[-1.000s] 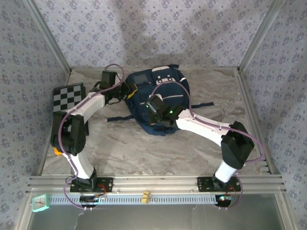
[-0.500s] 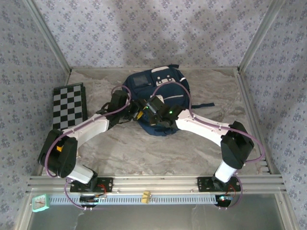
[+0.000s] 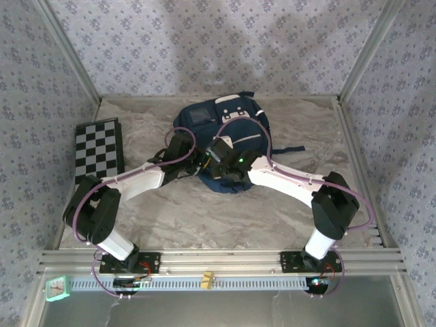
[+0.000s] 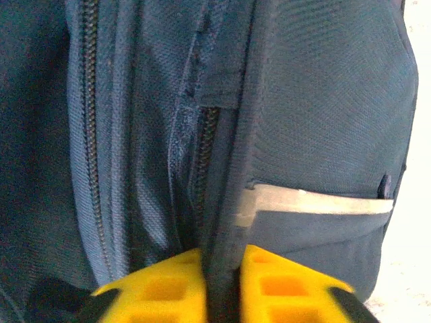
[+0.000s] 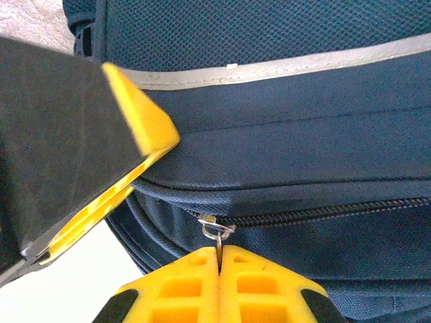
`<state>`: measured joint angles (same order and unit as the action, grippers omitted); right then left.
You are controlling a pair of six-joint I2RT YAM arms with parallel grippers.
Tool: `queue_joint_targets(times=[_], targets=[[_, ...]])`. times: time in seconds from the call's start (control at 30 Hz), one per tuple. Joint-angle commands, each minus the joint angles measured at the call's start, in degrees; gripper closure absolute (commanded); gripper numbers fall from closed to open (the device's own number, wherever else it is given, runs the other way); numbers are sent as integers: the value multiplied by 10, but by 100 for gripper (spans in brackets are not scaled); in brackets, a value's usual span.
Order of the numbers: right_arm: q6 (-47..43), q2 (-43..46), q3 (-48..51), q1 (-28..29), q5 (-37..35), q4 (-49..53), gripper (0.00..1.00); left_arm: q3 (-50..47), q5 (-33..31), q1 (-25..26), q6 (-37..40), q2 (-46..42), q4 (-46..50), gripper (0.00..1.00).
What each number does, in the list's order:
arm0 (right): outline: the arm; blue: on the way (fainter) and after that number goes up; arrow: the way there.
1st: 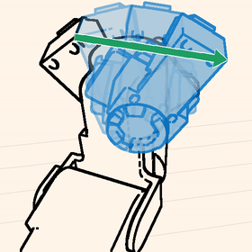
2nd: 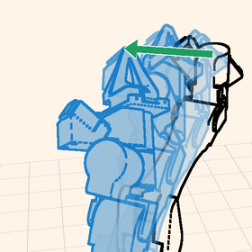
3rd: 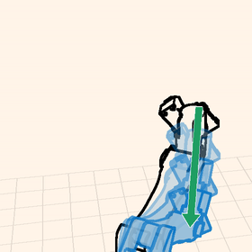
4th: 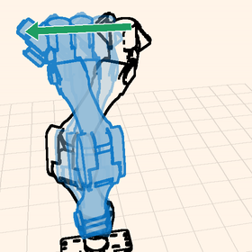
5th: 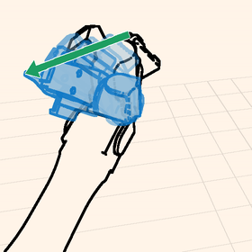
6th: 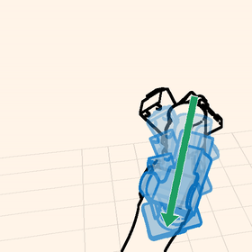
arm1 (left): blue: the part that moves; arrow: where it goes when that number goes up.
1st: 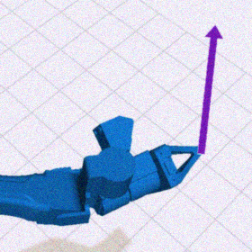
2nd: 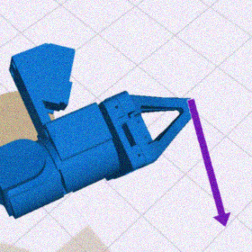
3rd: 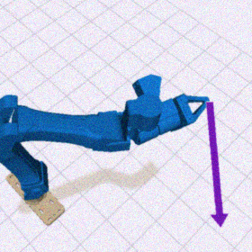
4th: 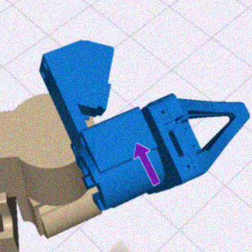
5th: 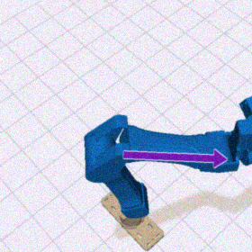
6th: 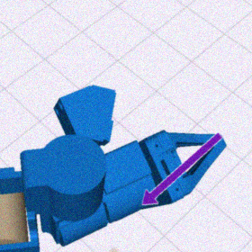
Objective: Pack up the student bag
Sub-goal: Zip the student bag at the top-center of the table.
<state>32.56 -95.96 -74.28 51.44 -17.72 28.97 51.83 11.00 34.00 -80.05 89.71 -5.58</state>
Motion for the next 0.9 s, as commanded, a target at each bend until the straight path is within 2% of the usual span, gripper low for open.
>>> queue_joint_targets(times=[0.0, 0.13, 0.33, 0.53, 0.67, 0.73, 0.87], targets=[[-3, 1, 1, 9, -39, 44, 100, 37, -48, -4, 30, -4, 16, 98], [3, 36, 40, -3, -76, 74, 100, 22, -65, -27, 60, -39, 49, 100], [-25, 100, 131, -39, -126, 108, 100, 9, -13, -98, 144, -94, 104, 100], [-61, 143, 164, -107, -127, 97, 100, 50, 22, -157, 252, -102, 179, 100], [-115, 144, 148, -62, -114, 84, 100, 94, 47, -200, 314, -72, 196, 100], [-119, 139, 136, -30, -93, 84, 100, 122, 48, -219, 340, -45, 209, 100], [-104, 98, 97, 41, -39, 37, 100, 191, 102, -247, 373, 39, 206, 100]])
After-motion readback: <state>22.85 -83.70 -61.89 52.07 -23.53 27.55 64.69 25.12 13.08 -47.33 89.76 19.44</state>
